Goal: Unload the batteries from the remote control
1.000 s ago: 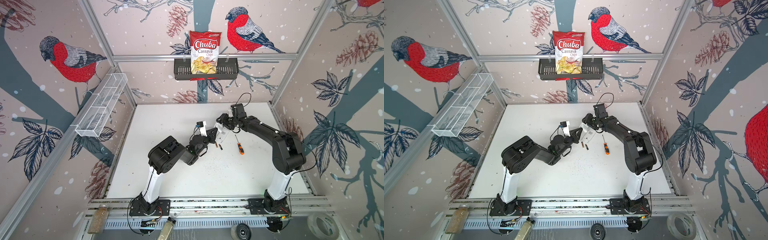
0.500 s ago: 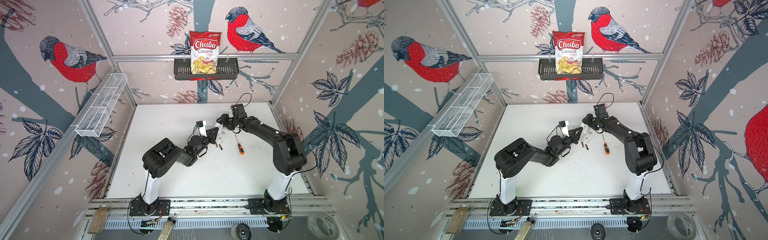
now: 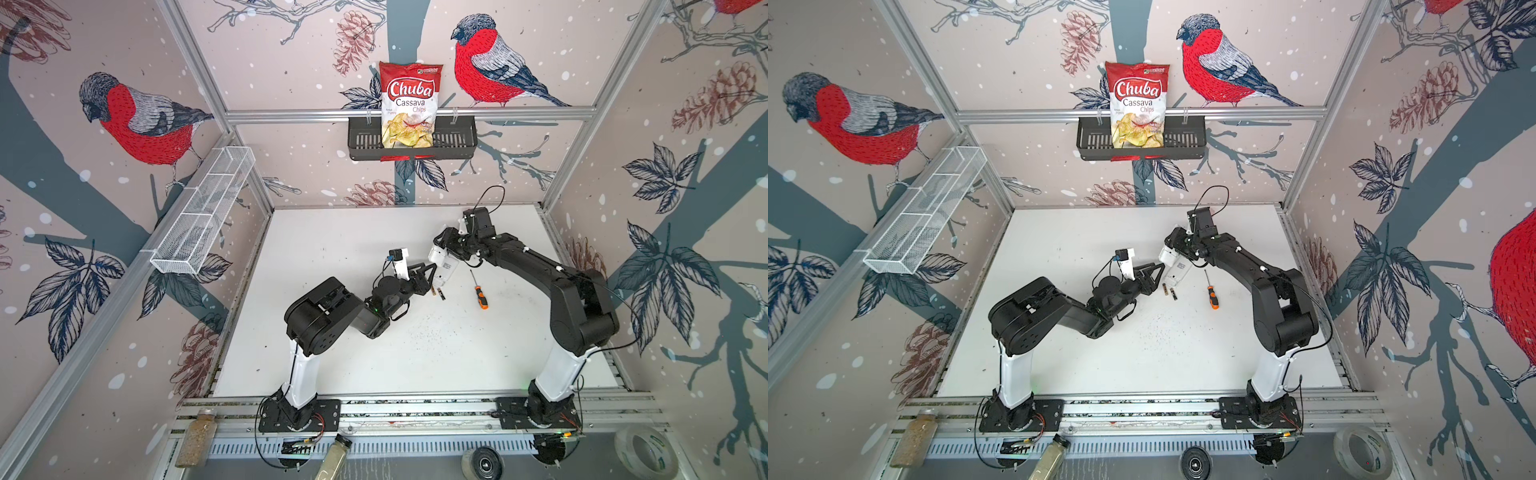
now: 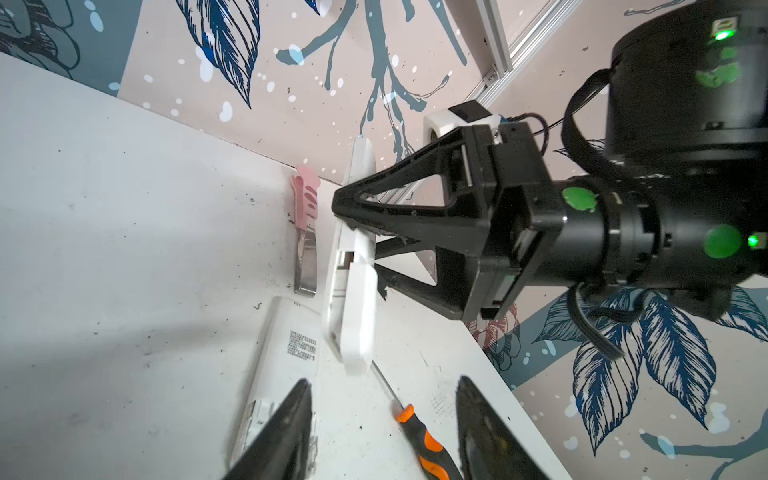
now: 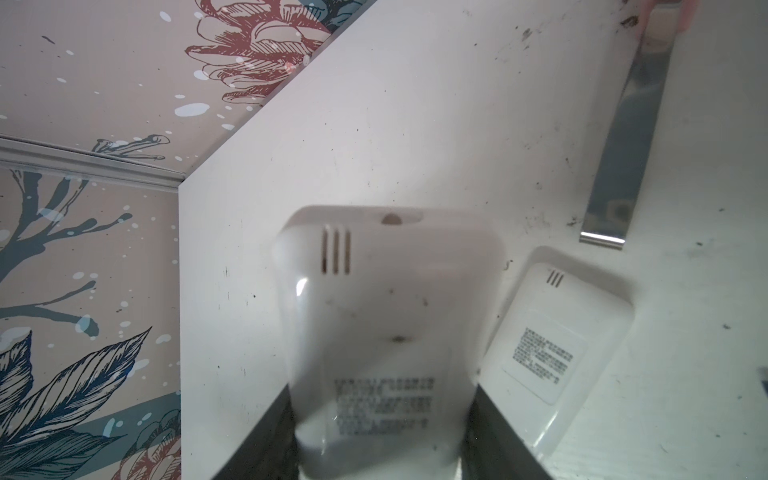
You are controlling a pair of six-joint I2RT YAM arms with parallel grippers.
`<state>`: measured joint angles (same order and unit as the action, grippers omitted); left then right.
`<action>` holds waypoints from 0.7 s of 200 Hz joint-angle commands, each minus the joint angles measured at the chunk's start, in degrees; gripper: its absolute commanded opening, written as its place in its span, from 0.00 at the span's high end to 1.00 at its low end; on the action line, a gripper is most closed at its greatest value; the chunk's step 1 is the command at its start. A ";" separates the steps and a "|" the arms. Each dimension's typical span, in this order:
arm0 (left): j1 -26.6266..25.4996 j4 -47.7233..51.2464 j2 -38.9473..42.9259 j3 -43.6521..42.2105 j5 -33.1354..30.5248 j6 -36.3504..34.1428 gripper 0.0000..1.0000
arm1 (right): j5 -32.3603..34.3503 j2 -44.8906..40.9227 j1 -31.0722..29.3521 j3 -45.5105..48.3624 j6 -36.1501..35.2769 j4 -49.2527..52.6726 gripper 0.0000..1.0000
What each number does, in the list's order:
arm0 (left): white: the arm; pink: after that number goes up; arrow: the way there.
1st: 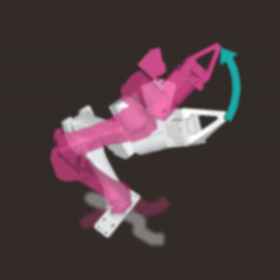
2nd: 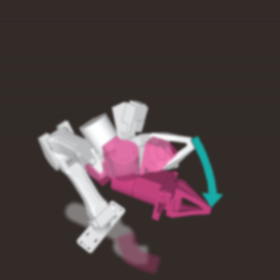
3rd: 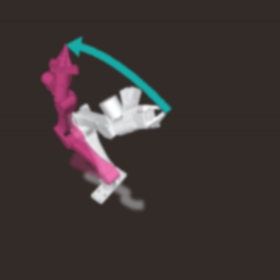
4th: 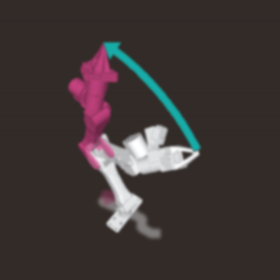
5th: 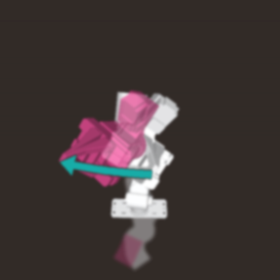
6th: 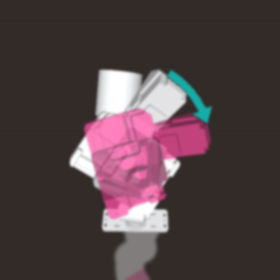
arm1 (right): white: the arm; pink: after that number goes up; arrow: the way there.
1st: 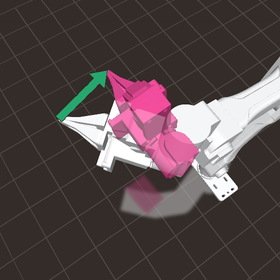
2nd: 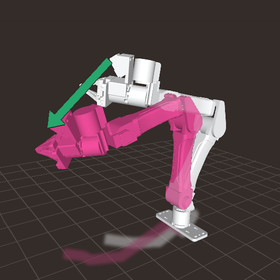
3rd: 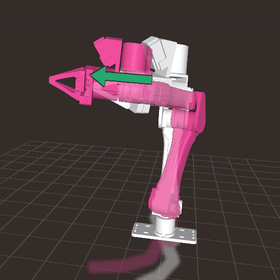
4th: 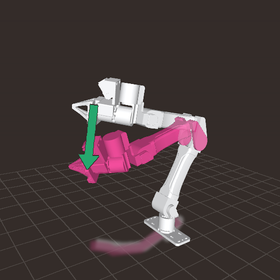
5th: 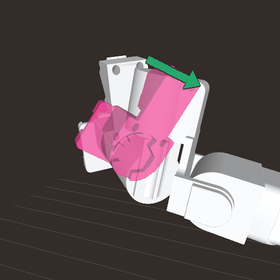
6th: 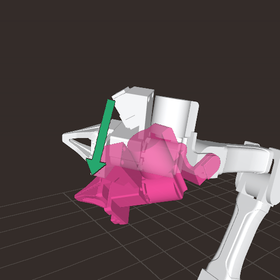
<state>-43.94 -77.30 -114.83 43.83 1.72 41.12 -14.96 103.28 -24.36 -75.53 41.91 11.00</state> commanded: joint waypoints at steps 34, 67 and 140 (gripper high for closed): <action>0.09 1.95 -2.50 4.15 -1.14 -0.74 0.41 | 1.24 -0.72 -0.76 -0.54 -0.60 -0.68 0.85; 0.09 -0.39 -2.95 3.72 -0.94 -0.06 0.51 | 1.44 -0.47 -0.54 -0.95 -1.11 0.03 0.85; -0.18 -0.94 -1.30 3.23 -0.67 -0.06 0.56 | 1.21 0.60 -0.32 -0.61 -1.04 -0.72 0.85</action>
<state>-43.97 -75.66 -117.19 47.46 1.23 41.58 -13.93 103.68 -24.71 -76.07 41.74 11.20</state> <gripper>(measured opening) 0.441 0.564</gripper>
